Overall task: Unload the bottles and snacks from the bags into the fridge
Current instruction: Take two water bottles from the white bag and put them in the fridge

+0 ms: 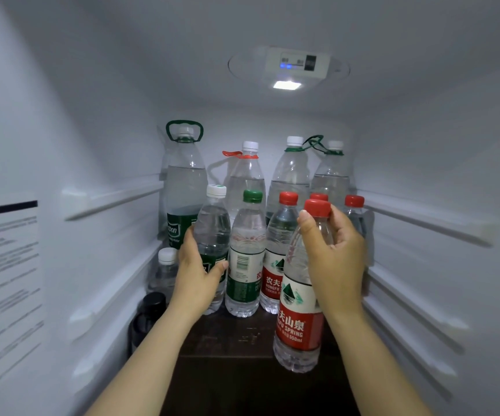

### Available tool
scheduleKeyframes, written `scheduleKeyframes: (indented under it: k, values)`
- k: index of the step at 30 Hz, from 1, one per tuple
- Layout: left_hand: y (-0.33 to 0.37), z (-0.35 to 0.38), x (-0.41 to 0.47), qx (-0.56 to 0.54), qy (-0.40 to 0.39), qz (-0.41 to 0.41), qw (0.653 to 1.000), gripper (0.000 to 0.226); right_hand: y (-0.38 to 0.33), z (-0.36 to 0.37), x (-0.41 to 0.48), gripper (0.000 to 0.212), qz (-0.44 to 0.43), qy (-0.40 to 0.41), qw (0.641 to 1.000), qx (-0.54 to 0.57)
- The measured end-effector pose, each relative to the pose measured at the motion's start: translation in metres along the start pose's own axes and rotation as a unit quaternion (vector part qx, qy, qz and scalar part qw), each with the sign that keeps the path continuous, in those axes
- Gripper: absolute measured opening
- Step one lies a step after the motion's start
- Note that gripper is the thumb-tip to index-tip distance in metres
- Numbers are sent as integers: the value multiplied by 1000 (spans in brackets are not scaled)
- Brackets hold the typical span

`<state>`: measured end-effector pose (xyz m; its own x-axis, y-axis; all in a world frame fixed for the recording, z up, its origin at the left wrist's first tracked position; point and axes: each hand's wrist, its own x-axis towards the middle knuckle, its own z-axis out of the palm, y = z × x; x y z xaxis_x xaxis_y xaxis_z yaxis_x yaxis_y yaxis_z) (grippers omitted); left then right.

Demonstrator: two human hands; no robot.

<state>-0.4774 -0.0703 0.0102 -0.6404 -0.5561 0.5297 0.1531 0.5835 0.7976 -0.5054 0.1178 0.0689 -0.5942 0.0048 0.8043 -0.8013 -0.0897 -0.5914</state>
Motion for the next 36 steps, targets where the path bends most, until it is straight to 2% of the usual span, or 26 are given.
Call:
scheduleKeyframes:
  k: [4,10,14,24,31,36]
  values:
    - [-1,-1,1,1,-5,2,1000,92,10,-1,9,4,6,23,999,-27]
    - [-1,-1,-1,2,-9,7,1000,94,33,-14,26,9,3,62,992,-109]
    - [-1,-1,0,-3,-10,3,1000,94,46,-28,38,11,-5,79,978,-192]
    - [-1,0,-1,-12,-5,4,1000,92,57,-53,50,13,-41,122,946,-297]
    - [2,-2,-4,-12,-6,-2,1000,92,54,-54,50,11,-41,145,933,-328]
    - [6,-3,-6,-12,-8,-12,1000,93,53,-58,51,15,-25,141,936,-320]
